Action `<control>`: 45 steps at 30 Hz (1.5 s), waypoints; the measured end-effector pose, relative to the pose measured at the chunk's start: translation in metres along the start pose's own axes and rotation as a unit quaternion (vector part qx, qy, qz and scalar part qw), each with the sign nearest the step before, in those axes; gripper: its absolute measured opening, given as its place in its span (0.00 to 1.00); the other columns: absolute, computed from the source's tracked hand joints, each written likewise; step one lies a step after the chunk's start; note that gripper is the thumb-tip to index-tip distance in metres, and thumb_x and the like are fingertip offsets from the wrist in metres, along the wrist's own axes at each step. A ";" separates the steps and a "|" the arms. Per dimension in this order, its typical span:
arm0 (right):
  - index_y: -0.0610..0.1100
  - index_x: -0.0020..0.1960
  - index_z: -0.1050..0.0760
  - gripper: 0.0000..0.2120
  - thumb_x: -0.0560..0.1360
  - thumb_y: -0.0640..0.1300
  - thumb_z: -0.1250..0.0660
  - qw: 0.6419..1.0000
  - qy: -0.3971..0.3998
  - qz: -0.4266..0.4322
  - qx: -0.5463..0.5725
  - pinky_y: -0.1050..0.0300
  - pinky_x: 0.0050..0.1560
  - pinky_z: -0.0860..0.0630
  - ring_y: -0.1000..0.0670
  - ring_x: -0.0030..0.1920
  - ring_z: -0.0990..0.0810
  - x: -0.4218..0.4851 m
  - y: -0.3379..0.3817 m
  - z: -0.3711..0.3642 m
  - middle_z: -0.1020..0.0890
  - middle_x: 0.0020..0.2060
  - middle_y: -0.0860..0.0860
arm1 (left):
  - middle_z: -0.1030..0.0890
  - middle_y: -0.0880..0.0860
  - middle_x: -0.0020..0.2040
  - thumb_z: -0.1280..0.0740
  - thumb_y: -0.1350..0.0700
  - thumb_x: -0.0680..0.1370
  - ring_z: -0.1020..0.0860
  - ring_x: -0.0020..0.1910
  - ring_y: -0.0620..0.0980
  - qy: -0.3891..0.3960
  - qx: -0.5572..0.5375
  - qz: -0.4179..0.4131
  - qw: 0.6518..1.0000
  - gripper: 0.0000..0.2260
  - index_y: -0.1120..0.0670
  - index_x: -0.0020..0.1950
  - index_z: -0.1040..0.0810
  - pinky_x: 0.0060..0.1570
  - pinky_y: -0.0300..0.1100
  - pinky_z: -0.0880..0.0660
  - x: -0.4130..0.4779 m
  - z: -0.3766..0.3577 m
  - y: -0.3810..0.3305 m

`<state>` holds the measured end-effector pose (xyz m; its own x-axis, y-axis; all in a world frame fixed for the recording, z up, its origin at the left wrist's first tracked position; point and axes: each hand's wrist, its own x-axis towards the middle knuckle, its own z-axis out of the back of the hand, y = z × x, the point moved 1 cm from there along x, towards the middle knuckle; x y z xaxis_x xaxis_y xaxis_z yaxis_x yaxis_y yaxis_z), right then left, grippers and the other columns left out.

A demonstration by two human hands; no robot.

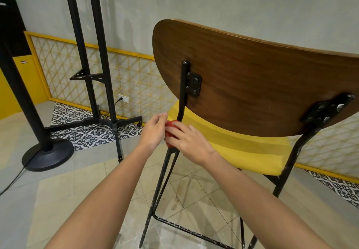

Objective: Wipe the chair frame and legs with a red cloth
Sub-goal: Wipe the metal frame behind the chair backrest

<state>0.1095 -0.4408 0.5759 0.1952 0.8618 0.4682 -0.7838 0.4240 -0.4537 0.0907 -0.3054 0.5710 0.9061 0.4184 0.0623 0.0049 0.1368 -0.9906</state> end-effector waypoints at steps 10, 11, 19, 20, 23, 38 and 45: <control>0.48 0.47 0.18 0.19 0.58 0.34 0.24 0.999 0.004 -0.007 0.045 0.54 0.38 0.24 0.43 0.58 0.22 -0.007 0.000 -0.005 0.18 0.53 0.49 | 0.22 0.48 0.54 0.44 0.45 0.81 0.26 0.59 0.50 0.005 0.002 0.002 1.000 0.14 0.48 0.62 0.27 0.64 0.50 0.32 -0.001 0.006 -0.001; 0.49 0.48 0.19 0.23 0.55 0.35 0.21 0.998 0.022 -0.003 0.053 0.54 0.39 0.23 0.43 0.58 0.22 -0.010 0.001 -0.006 0.18 0.54 0.49 | 0.22 0.48 0.54 0.44 0.45 0.81 0.26 0.59 0.50 0.005 0.002 0.003 1.000 0.15 0.49 0.63 0.27 0.64 0.50 0.32 -0.002 0.005 -0.002; 0.43 0.57 0.22 0.32 0.55 0.26 0.25 0.952 -0.133 -0.233 0.149 0.46 0.49 0.21 0.42 0.63 0.31 -0.008 0.000 0.005 0.24 0.61 0.41 | 0.21 0.48 0.54 0.43 0.44 0.80 0.25 0.59 0.50 -0.002 -0.006 0.002 1.000 0.13 0.47 0.59 0.27 0.66 0.51 0.33 0.002 0.009 -0.010; 0.44 0.58 0.22 0.33 0.55 0.26 0.25 0.952 -0.120 -0.238 0.152 0.46 0.50 0.21 0.41 0.63 0.29 -0.007 0.003 0.003 0.24 0.61 0.42 | 0.21 0.48 0.53 0.43 0.43 0.80 0.25 0.59 0.50 -0.001 -0.006 0.001 1.000 0.12 0.46 0.58 0.27 0.66 0.52 0.33 0.003 0.009 -0.009; 0.45 0.57 0.21 0.32 0.55 0.25 0.25 0.946 -0.081 -0.258 0.176 0.46 0.49 0.20 0.39 0.59 0.24 -0.010 0.013 -0.006 0.23 0.60 0.42 | 0.22 0.47 0.54 0.43 0.43 0.80 0.26 0.59 0.51 -0.001 0.003 0.003 1.000 0.16 0.48 0.62 0.27 0.65 0.51 0.32 0.002 0.010 -0.007; 0.47 0.57 0.21 0.33 0.55 0.26 0.25 0.934 -0.058 -0.305 0.178 0.50 0.42 0.19 0.43 0.53 0.24 -0.021 0.025 -0.017 0.21 0.54 0.45 | 0.20 0.49 0.53 0.43 0.44 0.80 0.25 0.56 0.50 0.019 0.005 0.017 1.000 0.12 0.46 0.58 0.28 0.59 0.48 0.32 0.003 0.010 -0.006; 0.47 0.62 0.26 0.36 0.58 0.26 0.26 0.940 -0.097 -0.279 0.173 0.50 0.48 0.20 0.45 0.56 0.28 -0.022 0.028 -0.014 0.21 0.56 0.45 | 0.21 0.52 0.53 0.44 0.45 0.81 0.25 0.54 0.49 0.041 -0.011 0.026 0.999 0.17 0.51 0.65 0.28 0.52 0.42 0.32 -0.003 0.007 -0.007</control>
<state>0.0919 -0.4439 0.5422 0.5482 0.4509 0.7044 -0.7423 0.6503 0.1615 0.0853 -0.3013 0.5787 0.9369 0.3496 0.0011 -0.0351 0.0972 -0.9946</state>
